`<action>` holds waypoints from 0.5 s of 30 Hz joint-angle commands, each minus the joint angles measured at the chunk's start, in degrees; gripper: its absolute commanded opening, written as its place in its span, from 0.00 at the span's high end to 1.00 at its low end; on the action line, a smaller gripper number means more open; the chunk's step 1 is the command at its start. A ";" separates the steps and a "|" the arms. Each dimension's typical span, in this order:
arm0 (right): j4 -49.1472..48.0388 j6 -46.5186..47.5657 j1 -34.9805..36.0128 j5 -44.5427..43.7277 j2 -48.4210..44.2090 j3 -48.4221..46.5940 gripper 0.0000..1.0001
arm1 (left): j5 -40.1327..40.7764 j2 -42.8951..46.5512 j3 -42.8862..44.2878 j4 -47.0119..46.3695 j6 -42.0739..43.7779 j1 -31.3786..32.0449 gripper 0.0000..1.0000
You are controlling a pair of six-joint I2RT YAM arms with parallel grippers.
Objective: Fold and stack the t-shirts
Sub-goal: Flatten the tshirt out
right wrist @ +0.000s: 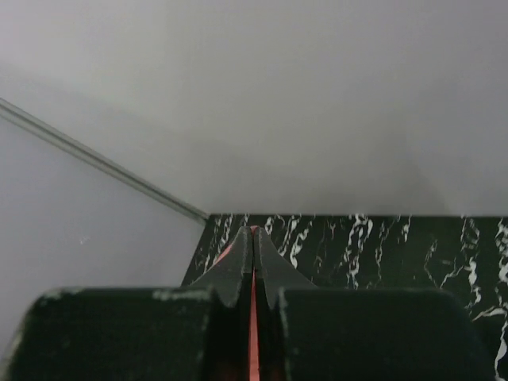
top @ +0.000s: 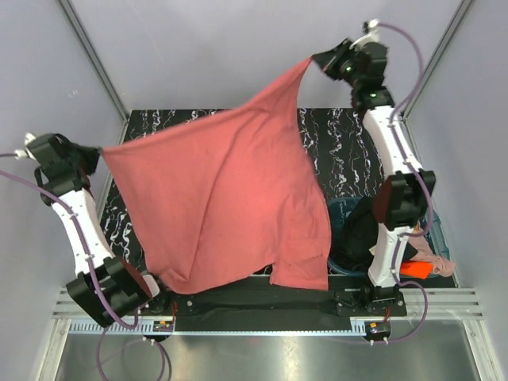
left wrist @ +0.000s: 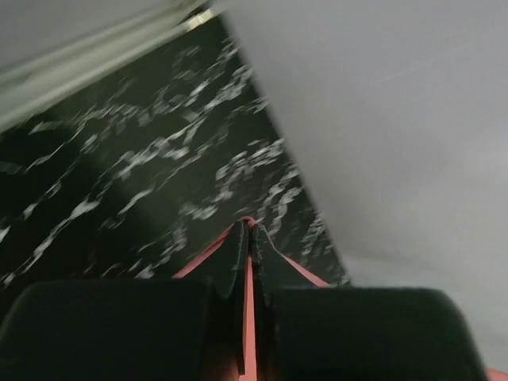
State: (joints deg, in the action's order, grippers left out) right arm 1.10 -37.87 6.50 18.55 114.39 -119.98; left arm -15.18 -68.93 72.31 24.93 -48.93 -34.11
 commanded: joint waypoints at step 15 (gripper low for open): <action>0.63 -0.54 4.57 5.19 33.26 -28.18 1.00 | 2.09 -22.29 -8.60 -21.15 10.34 6.07 1.00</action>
State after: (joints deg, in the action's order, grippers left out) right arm 0.64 -38.22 10.94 23.24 146.41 -140.62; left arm -12.29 -89.30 59.99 9.85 -40.71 -28.42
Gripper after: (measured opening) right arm 0.009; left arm 0.015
